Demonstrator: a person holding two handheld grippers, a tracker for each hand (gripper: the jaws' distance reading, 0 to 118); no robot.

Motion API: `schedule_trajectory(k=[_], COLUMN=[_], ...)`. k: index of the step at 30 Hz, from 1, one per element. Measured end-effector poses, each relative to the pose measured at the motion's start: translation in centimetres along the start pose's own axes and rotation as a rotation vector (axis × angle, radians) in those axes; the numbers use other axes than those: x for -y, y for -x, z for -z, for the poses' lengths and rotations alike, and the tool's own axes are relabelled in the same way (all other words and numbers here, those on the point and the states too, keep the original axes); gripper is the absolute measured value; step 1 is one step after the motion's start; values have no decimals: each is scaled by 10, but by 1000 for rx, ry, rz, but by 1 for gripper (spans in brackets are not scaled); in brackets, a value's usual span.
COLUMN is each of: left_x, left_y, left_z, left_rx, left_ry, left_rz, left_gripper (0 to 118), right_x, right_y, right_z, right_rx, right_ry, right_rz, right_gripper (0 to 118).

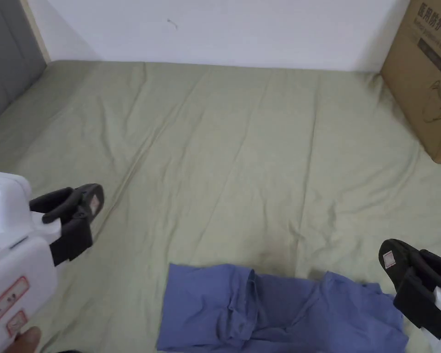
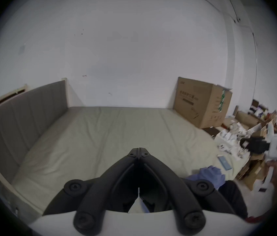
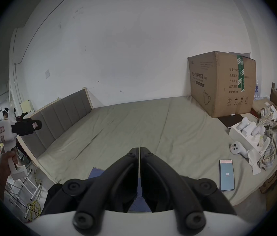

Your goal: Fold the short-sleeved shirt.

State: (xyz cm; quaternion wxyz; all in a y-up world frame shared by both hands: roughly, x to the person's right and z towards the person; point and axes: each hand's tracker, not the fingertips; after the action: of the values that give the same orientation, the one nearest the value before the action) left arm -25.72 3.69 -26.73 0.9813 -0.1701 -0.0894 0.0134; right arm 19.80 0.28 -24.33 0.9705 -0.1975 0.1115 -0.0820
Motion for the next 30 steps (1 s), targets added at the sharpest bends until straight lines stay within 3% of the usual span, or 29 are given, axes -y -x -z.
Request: schedule_trajectory(k=[11, 12, 14, 15, 17, 20, 24, 30], left_x=[24, 32, 57, 77, 120, 165, 205, 202], left_y=[13, 21, 34, 36, 36, 22, 15, 4], left_z=[23, 41, 81, 105, 133, 167, 191, 192], left_rx=[46, 100, 227, 305, 353, 306, 279, 290], left_ry=[81, 156, 341, 474, 551, 779, 813, 802], left_rz=[-161, -229, -416, -494, -575, -542, -588, -576], left_gripper=[0, 10, 96, 118, 115, 115, 115, 118], right_x=[-2, -2, -1, 0, 2, 4, 6, 10], right_y=[5, 5, 5, 6, 7, 8, 5, 1], right_z=[0, 0, 0, 1, 1, -1, -3, -4], right_rx=[-1, -8, -18, -21, -28, -35, -36, -33], right_ry=[5, 7, 13, 15, 20, 24, 40, 60], right_rz=[-14, -9, -5, -5, -6, -1, 3, 11], right_gripper=[2, 2, 2, 2, 2, 2, 2, 2])
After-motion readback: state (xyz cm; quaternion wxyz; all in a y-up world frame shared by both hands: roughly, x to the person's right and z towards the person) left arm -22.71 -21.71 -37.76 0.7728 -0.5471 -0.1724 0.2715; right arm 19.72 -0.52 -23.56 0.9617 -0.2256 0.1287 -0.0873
